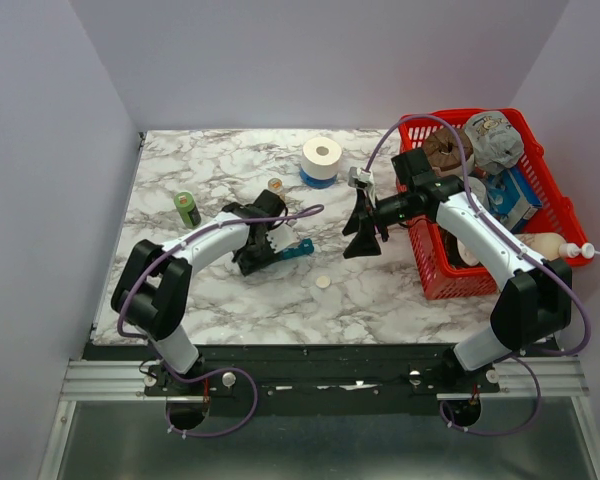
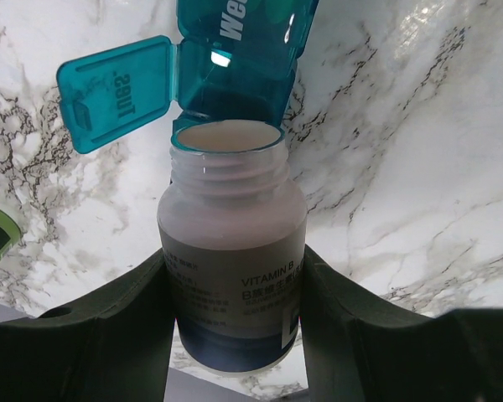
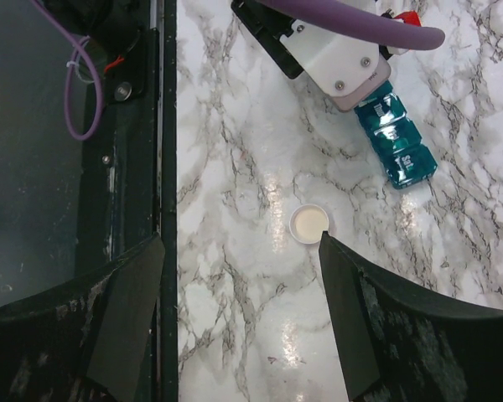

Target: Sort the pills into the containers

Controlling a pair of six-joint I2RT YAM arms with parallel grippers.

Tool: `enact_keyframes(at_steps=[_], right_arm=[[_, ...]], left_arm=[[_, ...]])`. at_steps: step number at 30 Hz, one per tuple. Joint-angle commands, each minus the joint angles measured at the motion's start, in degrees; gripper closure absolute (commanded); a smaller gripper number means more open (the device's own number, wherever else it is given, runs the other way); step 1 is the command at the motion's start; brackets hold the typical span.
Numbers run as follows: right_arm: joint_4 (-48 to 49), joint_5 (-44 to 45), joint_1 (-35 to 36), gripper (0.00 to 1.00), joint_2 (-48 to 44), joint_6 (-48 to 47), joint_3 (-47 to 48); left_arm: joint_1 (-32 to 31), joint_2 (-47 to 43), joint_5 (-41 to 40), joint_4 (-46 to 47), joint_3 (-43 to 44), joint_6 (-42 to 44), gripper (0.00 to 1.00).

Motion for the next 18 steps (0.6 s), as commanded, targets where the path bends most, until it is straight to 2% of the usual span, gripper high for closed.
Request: enact_keyframes(at_steps=[1, 18], right_arm=[[-1.2, -2.6, -0.4, 0.17, 0.7, -1.0, 1.5], [-1.9, -3.3, -0.9, 0.17, 0.9, -1.4, 1.7]], left_arm=[[-1.1, 1.1, -3.2, -2.3, 2.7, -1.1, 1.0], [-2.9, 4.5, -6.6, -5.3, 5.7, -2.0, 1.0]])
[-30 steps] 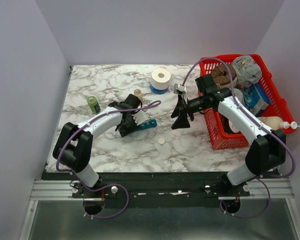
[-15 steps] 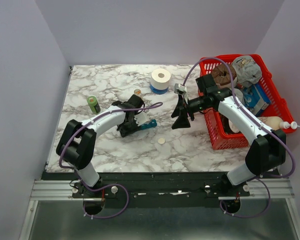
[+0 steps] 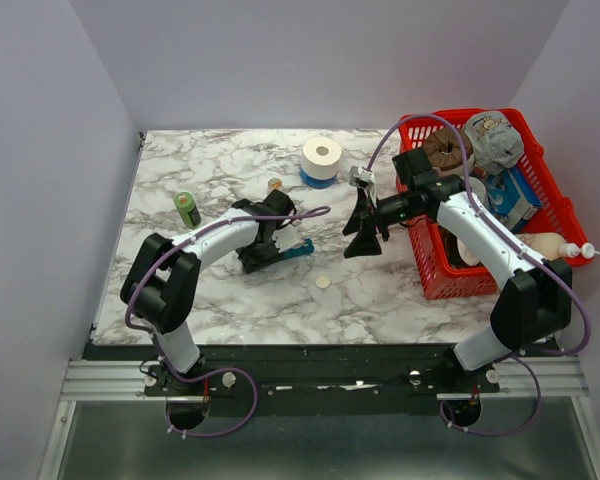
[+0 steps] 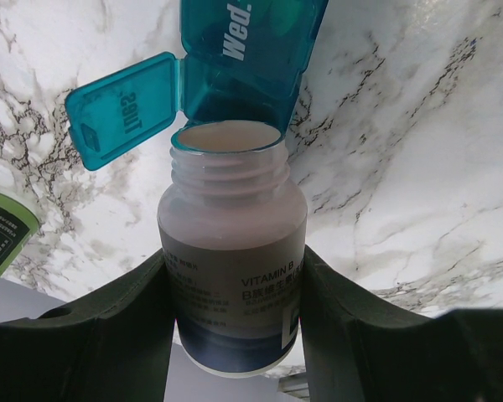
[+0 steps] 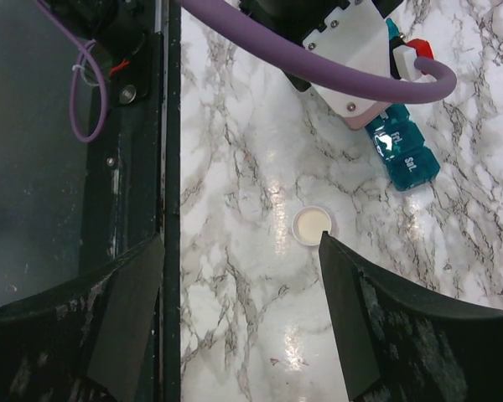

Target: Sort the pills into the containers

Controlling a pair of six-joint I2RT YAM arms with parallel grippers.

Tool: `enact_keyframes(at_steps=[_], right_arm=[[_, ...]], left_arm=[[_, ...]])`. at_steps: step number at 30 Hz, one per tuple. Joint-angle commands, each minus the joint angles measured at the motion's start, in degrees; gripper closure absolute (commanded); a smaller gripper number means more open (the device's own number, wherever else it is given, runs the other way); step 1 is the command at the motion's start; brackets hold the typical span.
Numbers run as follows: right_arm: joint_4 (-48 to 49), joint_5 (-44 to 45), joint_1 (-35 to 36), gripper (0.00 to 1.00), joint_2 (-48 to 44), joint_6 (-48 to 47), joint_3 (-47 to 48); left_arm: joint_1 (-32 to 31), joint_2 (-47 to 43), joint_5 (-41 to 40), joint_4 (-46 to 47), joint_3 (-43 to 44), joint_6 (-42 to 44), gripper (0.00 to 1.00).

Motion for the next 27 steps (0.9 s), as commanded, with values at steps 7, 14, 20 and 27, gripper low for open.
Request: enact_keyframes(at_steps=[7, 14, 20, 27], right_arm=[[-1.8, -2.8, -0.8, 0.17, 1.0, -1.6, 1.7], [-2.3, -3.1, -1.0, 0.17, 1.2, -1.8, 1.8], [-2.4, -3.3, -1.1, 0.17, 1.2, -1.8, 1.8], [-2.5, -3.5, -1.4, 0.17, 1.2, -2.0, 1.9]], left_arm=[[-1.6, 1.7, -4.3, -2.7, 2.6, -1.0, 1.0], [-2.2, 2.2, -5.4, -3.3, 3.5, -1.4, 1.0], [-2.6, 2.9, -6.8, -4.2, 4.5, -1.0, 1.0], [-3.0, 3.9, -7.9, -4.8, 5.0, -1.0, 1.0]])
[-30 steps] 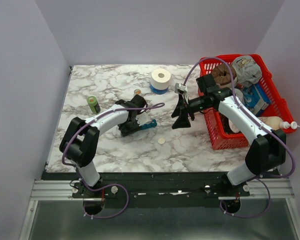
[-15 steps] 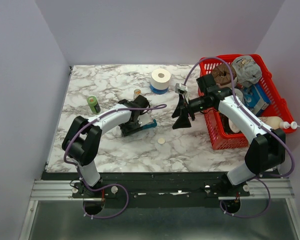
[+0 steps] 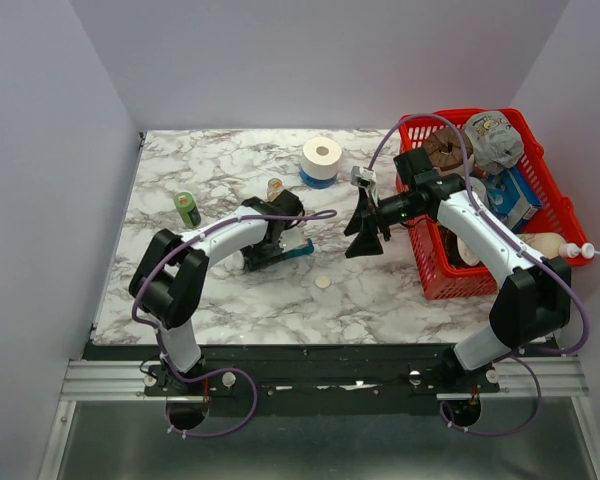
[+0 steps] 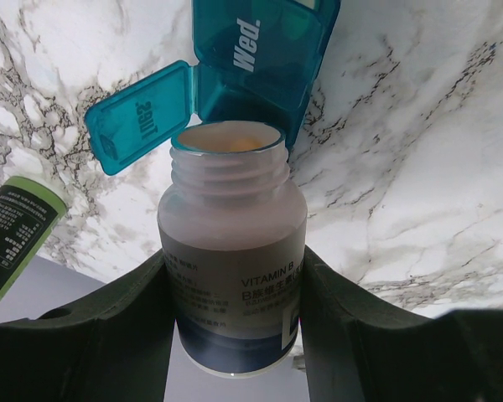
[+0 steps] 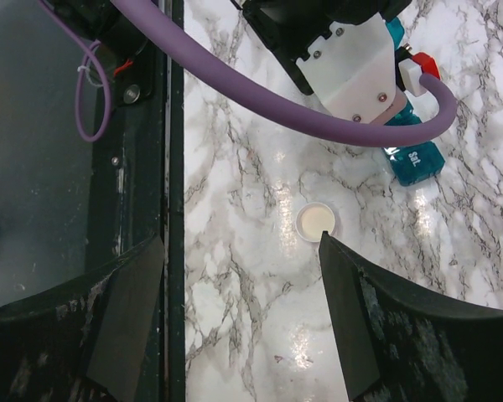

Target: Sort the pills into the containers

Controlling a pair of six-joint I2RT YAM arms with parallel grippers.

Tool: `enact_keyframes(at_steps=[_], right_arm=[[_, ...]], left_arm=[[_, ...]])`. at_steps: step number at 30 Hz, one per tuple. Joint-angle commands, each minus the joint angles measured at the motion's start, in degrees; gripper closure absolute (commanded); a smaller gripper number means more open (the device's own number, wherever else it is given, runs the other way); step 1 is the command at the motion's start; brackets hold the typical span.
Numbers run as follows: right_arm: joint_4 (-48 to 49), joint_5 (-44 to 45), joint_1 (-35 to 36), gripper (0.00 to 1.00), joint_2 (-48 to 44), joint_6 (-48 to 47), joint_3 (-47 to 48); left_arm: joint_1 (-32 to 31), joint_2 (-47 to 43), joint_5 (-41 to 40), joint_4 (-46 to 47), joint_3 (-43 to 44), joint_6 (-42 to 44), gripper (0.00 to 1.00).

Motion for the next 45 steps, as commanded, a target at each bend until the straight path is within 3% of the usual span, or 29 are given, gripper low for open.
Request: enact_keyframes(at_steps=[1, 23, 45], right_arm=[[-1.3, -2.8, -0.6, 0.17, 0.7, -1.6, 1.7], [-1.9, -3.4, -1.2, 0.17, 0.9, -2.0, 1.8], [-1.9, -3.2, -1.3, 0.18, 1.3, -2.2, 1.6]], left_arm=[[-0.5, 1.1, -3.0, -1.7, 1.5, -0.2, 1.0], [-1.0, 0.8, -4.0, -1.2, 1.6, -1.0, 1.0], [-1.0, -10.4, -0.9, 13.8, -11.1, -3.9, 1.0]])
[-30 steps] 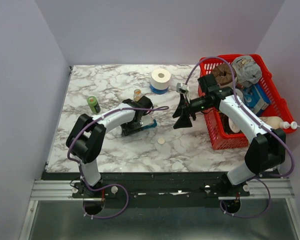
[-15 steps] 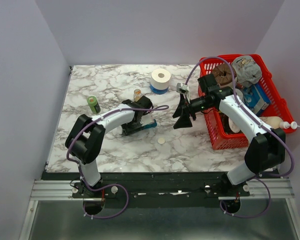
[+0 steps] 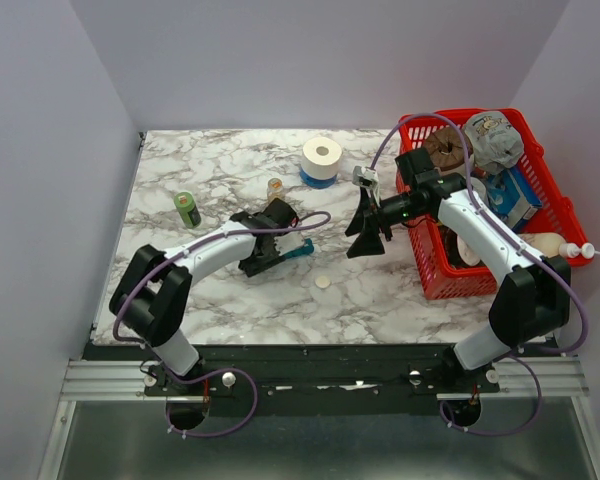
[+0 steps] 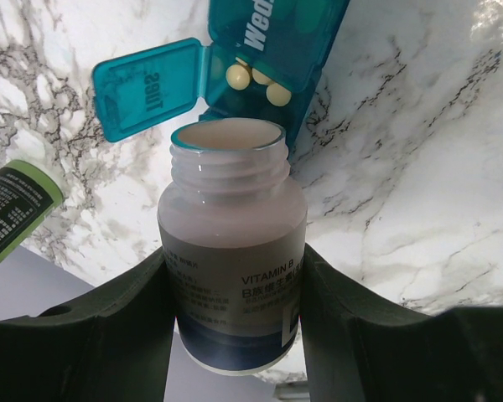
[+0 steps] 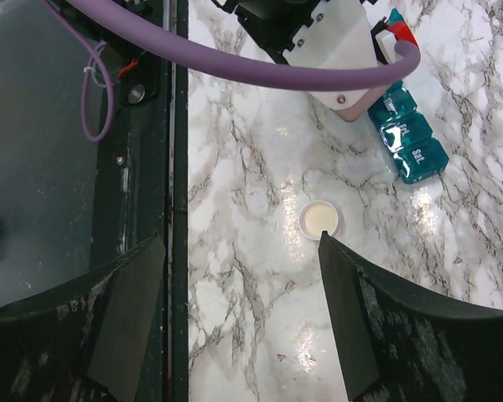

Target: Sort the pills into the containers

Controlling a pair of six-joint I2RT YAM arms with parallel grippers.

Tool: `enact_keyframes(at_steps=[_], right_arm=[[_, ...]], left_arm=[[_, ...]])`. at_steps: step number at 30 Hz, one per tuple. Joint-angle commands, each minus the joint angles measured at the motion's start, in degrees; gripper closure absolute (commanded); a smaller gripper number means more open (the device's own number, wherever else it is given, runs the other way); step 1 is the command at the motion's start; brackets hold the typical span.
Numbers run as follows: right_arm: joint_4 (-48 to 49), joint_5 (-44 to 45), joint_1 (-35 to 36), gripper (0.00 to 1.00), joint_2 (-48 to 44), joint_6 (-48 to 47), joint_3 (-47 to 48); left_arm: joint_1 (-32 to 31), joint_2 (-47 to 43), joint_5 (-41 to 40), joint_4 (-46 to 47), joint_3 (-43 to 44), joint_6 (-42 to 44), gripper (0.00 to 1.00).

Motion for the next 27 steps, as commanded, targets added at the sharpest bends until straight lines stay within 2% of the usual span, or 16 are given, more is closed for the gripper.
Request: enact_keyframes(at_steps=[1, 11, 20, 27], right_arm=[[-0.6, -2.0, -0.5, 0.18, 0.8, -1.1, 1.5], [-0.5, -2.0, -0.6, 0.18, 1.1, -1.3, 1.5], [-0.9, -2.0, -0.7, 0.18, 1.0, -1.9, 1.4], [-0.3, -2.0, -0.7, 0.18, -0.1, -3.1, 0.4]], left_arm=[[-0.2, -3.8, 0.6, 5.5, -3.0, -1.2, 1.0], [0.2, -8.9, 2.1, 13.0, -10.0, -3.2, 1.0], [1.8, -17.9, 4.9, 22.9, -16.7, -5.5, 1.0], [2.3, -31.8, 9.5, 33.3, -24.5, -6.0, 1.0]])
